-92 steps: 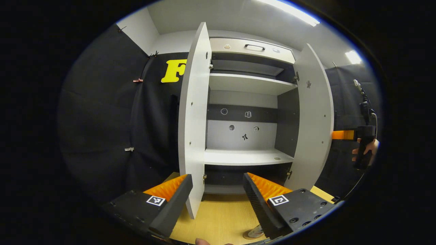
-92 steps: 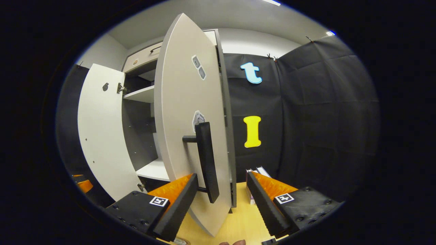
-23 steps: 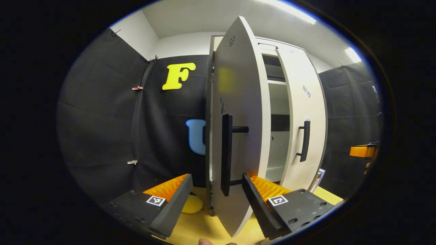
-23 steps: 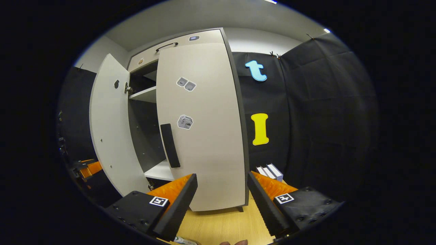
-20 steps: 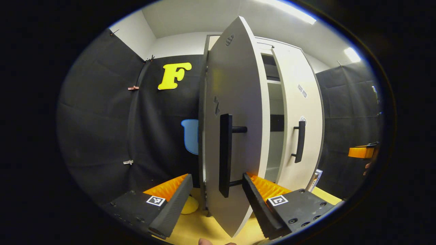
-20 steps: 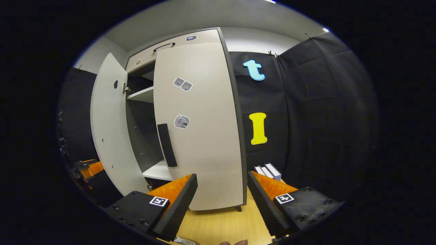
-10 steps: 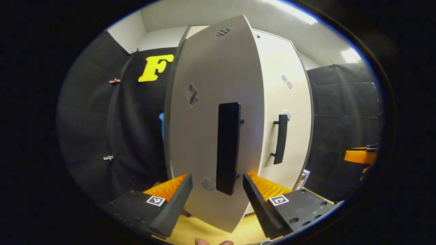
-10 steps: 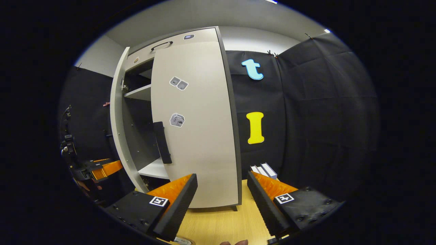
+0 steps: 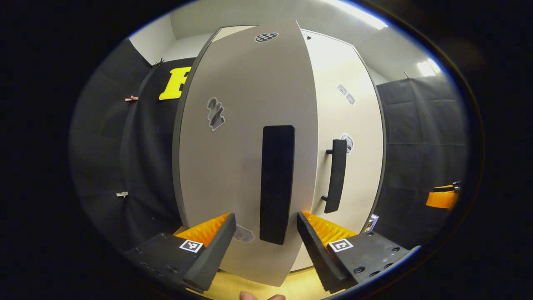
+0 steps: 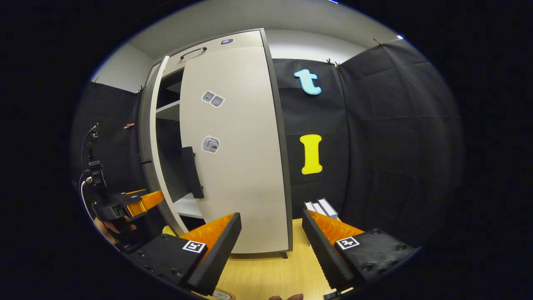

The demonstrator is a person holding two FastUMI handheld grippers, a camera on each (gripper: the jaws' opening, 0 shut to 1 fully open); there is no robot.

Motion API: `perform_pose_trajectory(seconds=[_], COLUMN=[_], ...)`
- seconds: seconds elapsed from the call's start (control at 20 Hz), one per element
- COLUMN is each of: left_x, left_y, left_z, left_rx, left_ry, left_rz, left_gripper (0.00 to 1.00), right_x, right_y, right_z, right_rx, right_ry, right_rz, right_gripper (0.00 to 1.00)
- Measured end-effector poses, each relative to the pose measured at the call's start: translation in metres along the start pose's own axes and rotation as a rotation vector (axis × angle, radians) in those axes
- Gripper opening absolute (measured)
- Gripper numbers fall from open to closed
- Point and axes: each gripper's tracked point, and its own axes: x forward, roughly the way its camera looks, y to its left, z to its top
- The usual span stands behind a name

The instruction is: Grasp the bottle in the cabinet with the left hand and place it on the coaster, then close the right door with the right hand and the left door with the left hand.

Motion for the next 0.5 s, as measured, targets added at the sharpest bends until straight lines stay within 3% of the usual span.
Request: perform_pose_trajectory(seconds=[0.5], left_x=[0.034], left_y=[-0.009], left_z=[0.002], left_rx=[0.039], left_ry=[-0.01], left_rz=[0.019], left_gripper=[0.94], right_x=[0.016], right_y=[0.0], right_z=[0.001], right_rx=[-0.002], right_ry=[0.01], right_rz=[0.03], right_gripper=[0.97])
